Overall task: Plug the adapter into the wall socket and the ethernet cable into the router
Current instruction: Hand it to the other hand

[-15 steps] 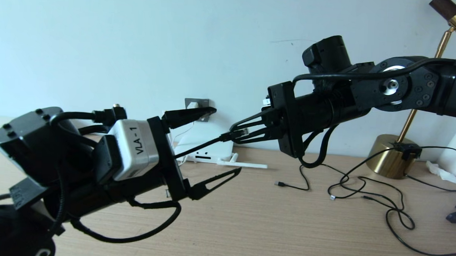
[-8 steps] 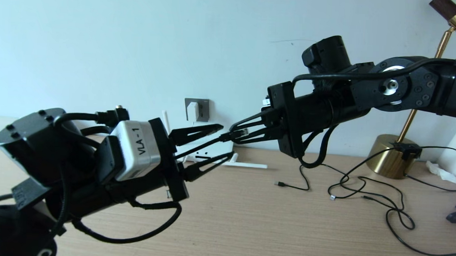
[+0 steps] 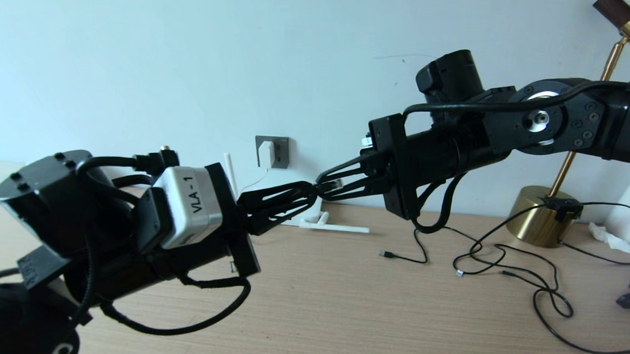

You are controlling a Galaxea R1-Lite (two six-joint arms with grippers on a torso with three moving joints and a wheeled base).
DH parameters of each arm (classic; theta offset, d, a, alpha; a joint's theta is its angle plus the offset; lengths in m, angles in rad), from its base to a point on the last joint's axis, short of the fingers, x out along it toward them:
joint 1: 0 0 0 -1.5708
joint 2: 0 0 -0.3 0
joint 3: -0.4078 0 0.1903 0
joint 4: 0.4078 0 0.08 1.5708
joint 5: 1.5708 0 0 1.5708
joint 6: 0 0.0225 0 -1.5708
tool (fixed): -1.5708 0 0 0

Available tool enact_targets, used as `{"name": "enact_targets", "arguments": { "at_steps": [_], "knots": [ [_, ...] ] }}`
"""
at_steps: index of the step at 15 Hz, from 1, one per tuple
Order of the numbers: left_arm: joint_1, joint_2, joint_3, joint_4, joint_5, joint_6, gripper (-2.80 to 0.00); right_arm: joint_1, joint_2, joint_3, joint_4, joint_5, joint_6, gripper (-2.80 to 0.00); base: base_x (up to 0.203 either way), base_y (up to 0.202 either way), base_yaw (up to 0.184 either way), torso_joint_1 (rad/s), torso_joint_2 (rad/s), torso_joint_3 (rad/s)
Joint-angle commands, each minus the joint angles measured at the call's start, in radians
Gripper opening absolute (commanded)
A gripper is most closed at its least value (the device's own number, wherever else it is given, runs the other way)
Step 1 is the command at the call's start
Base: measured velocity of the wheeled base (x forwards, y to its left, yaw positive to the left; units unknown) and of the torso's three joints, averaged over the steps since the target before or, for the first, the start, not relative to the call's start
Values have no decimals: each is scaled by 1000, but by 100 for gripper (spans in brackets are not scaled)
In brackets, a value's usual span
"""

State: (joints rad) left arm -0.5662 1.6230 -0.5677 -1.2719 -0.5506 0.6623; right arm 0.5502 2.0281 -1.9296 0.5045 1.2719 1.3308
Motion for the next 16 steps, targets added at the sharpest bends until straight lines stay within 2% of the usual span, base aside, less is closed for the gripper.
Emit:
{"name": "enact_targets", "arguments": {
  "at_steps": [1,2,3,9,11,14,15,16],
  "knots": [
    [0,2,0,-6,-3,3,-280,0,-3,0,2,10,-1,-280,0,0,0,0,0,0],
    [0,0,0,-6,-3,3,-280,2,-6,0,2,10,-1,-280,0,0,0,0,0,0],
    [0,0,-1,-6,-3,3,-280,2,-6,0,3,10,-1,0,0,0,0,0,0,0],
    [2,-12,6,-6,-2,-1,-280,-6,-10,12,4,4,-1,0,0,0,0,0,0,0],
    [10,-42,36,1,8,-65,-280,-48,-37,41,3,4,-5,0,0,0,0,0,0,0],
    [11,-89,114,7,105,-227,-280,-157,-146,108,3,0,-60,0,0,0,0,0,0,0],
    [13,-101,144,5,149,-291,-280,-192,-202,145,3,-2,-97,-280,0,0,0,0,0,0],
    [14,-113,168,4,196,-349,-280,-221,-263,189,3,-6,-136,-280,0,0,0,0,0,0]
  ]
}}
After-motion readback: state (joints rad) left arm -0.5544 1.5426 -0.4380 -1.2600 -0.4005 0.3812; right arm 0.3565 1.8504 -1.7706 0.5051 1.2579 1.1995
